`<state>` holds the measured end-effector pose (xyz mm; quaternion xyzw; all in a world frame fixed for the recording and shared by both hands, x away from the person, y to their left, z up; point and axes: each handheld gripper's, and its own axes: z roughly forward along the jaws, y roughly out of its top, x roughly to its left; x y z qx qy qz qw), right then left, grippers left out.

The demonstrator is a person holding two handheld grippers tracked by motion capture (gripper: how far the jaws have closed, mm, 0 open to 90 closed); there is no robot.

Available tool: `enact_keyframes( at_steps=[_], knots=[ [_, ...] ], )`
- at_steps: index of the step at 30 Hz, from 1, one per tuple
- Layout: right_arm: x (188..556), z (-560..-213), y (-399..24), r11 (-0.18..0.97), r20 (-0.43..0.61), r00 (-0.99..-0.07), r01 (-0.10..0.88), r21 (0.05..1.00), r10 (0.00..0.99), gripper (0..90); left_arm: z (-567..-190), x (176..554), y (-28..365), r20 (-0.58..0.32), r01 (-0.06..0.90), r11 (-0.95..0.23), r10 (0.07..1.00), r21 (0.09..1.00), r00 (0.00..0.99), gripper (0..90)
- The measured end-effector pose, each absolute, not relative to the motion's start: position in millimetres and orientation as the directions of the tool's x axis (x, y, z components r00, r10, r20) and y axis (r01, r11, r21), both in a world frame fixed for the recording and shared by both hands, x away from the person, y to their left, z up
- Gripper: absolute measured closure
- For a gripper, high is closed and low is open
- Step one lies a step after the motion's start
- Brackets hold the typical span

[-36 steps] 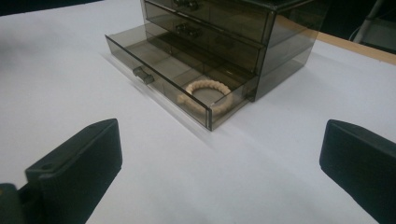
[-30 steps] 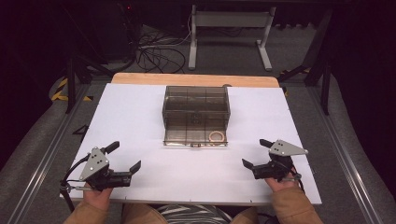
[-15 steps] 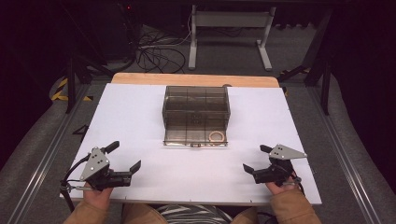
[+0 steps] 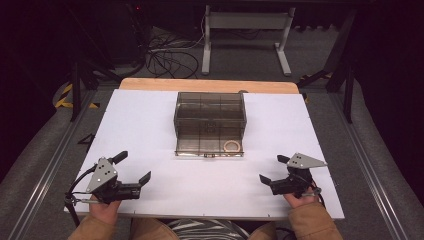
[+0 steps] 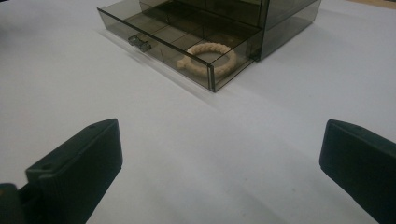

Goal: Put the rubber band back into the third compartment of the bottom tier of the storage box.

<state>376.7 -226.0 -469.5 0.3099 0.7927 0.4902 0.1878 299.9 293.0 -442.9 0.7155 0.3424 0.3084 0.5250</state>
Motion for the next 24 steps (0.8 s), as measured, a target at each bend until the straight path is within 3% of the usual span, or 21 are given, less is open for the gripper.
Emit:
enact_keyframes(
  at_steps=[24],
  knots=[
    [374.2,-467.7,-224.8,0.335,-0.021,-0.746,0.273,0.902,0.665,0.1,-443.2,300.6,294.4,0.073,0.172,-0.207,0.817,0.963,0.571,1.9]
  ],
)
